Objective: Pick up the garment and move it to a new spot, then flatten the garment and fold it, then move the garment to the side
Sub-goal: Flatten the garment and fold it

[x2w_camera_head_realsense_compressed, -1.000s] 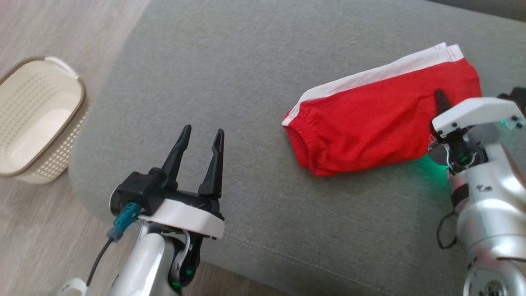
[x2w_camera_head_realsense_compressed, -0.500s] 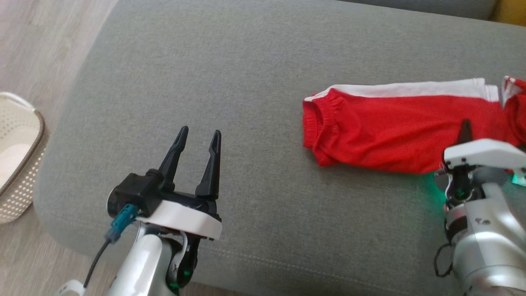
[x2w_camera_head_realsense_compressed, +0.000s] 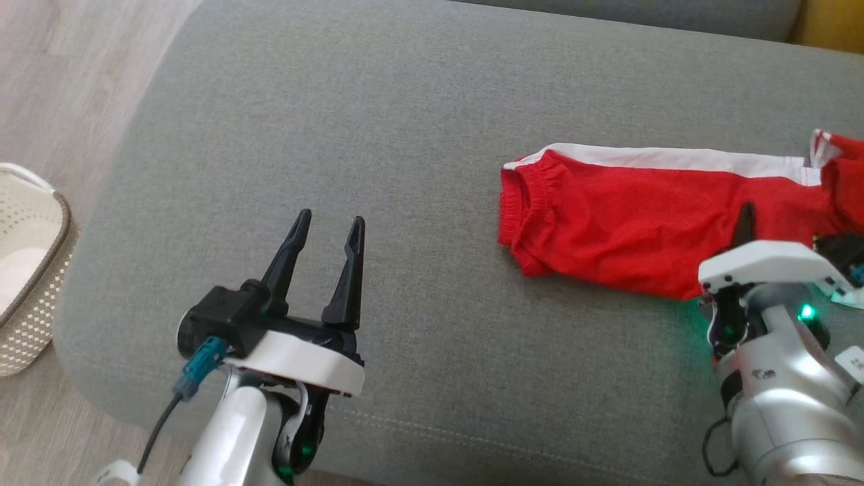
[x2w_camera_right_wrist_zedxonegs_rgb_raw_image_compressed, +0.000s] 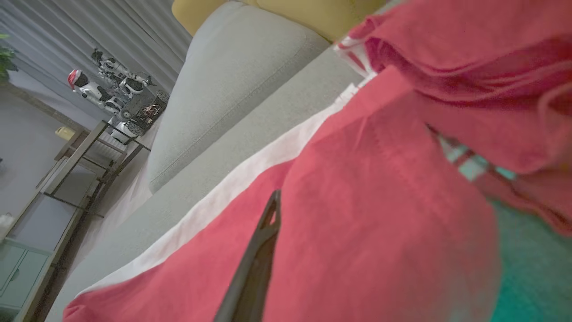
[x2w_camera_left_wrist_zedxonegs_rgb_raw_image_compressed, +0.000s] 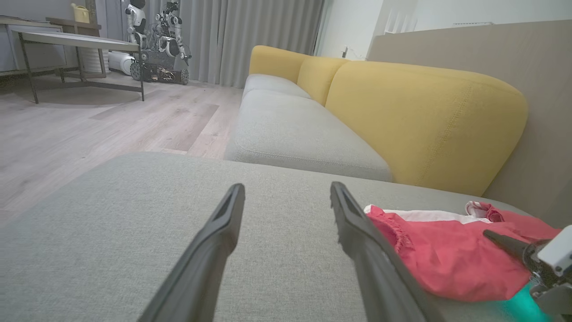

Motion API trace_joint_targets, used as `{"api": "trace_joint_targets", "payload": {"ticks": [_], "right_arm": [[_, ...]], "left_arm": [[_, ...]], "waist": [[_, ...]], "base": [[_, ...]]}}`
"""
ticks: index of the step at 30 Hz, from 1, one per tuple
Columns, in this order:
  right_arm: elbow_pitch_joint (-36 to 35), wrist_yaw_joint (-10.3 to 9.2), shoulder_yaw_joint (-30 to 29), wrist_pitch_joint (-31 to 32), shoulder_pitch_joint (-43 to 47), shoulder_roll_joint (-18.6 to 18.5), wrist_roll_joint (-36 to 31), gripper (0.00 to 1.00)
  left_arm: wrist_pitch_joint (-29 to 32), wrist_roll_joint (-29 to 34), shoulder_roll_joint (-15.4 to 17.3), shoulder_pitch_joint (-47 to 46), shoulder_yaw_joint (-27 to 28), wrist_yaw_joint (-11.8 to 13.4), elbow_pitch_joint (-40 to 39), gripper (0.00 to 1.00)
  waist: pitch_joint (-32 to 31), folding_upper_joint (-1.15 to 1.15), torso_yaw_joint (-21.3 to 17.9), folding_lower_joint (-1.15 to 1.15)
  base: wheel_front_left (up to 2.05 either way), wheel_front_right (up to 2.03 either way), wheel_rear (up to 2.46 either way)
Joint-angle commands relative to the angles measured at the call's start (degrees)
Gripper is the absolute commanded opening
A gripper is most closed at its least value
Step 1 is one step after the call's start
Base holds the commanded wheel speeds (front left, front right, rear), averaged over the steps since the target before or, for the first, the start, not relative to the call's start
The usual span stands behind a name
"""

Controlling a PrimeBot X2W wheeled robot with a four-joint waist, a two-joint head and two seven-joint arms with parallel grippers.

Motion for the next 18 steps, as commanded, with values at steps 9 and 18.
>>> {"api": "trace_joint_targets", "payload": {"ticks": [9, 18], "right_arm": [[-13.88, 0.37, 7.30, -1.16, 0.67, 0.87, -3.10, 0.00], [-22.80, 0.37, 17.58, -1.17, 4.59, 0.87, -5.02, 0.00]], "left_arm": [[-0.29, 0.64, 0.24, -0.37, 2.59, -0.41, -1.20, 1.00], [-0.29, 0.48, 0.24, -0.43, 2.19, -0.37, -1.10, 1.00]], "waist": [[-0.57, 0.00, 0.98, 0.00], [-0.49, 0.00, 1.33, 0.00]], "base": [[0.00, 0.00, 0.00], [0.00, 0.00, 0.00]]}}
